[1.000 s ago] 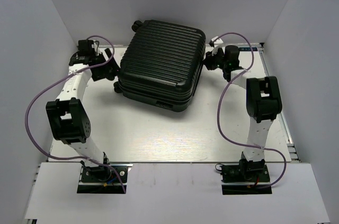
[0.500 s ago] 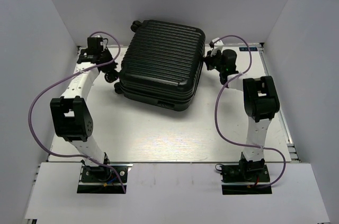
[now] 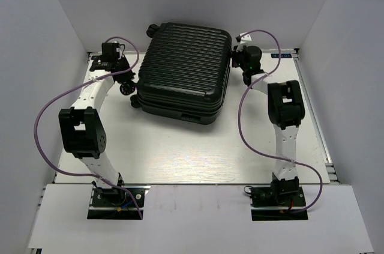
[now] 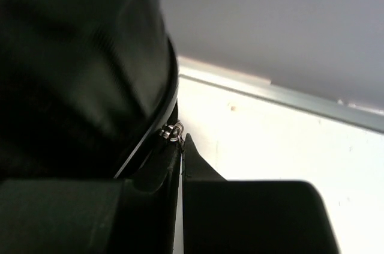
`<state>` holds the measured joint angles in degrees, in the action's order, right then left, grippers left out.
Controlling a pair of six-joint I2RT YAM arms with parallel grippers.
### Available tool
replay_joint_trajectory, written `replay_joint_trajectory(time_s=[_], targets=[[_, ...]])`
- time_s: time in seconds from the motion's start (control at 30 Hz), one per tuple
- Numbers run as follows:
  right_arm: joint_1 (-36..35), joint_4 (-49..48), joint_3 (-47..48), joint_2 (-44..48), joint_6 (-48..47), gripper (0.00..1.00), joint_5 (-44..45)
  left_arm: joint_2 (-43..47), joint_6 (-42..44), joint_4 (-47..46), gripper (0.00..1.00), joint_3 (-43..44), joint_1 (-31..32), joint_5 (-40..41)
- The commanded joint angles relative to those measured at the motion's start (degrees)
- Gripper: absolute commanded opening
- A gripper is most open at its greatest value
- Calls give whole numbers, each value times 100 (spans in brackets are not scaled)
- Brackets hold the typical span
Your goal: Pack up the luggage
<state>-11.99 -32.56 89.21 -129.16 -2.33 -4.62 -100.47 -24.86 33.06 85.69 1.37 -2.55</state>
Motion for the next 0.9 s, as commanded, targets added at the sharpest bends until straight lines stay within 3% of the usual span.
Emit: replay_joint_trajectory(time_s=[0.0, 0.2, 0.3, 0.4, 0.43, 0.47, 0.5, 0.67, 0.73, 0.77, 0.83, 0.87], targets=[[135, -330, 885, -266, -83, 0, 436, -210, 148, 447, 0, 141, 66, -158], [346, -1718, 1476, -1136, -312, 0, -1783, -350, 342, 535, 0, 308, 57, -150], [416, -1850, 2003, -1418, 196, 0, -3223, -517, 517, 570, 0, 501, 57, -281], [417, -2429, 2180, -1621, 838, 0, -4062, -860, 694, 745, 1, 1027, -13, -274], [364, -2457, 2032, -1534, 865, 0, -4125, -1244, 624, 920, 13, 1594, -31, -247], [346, -2466, 1830, -1472, 744, 0, -4247, -1378, 501, 1026, 60, 2026, -92, -229], [329, -2449, 1611, -1323, 708, 0, -4275, -1536, 335, 1053, 67, 2239, -267, -203], [294, -2308, 1257, -1058, 567, 0, -4415, -2940, -141, 433, 78, 3576, -409, -307], [294, -2238, 1292, -1093, 698, 0, -4529, -3426, -483, 159, 79, 4015, -391, -789], [276, -2255, 1248, -1076, 751, 0, -4600, -3584, -650, -348, 80, 4078, -391, -1453], [250, -2290, 1160, -1032, 804, 0, -4740, -4146, -1124, -650, 80, 4263, -304, -1792], [206, -2282, 1073, -997, 787, 0, -4819, -4270, -1204, -1121, 80, 4254, -269, -2489]])
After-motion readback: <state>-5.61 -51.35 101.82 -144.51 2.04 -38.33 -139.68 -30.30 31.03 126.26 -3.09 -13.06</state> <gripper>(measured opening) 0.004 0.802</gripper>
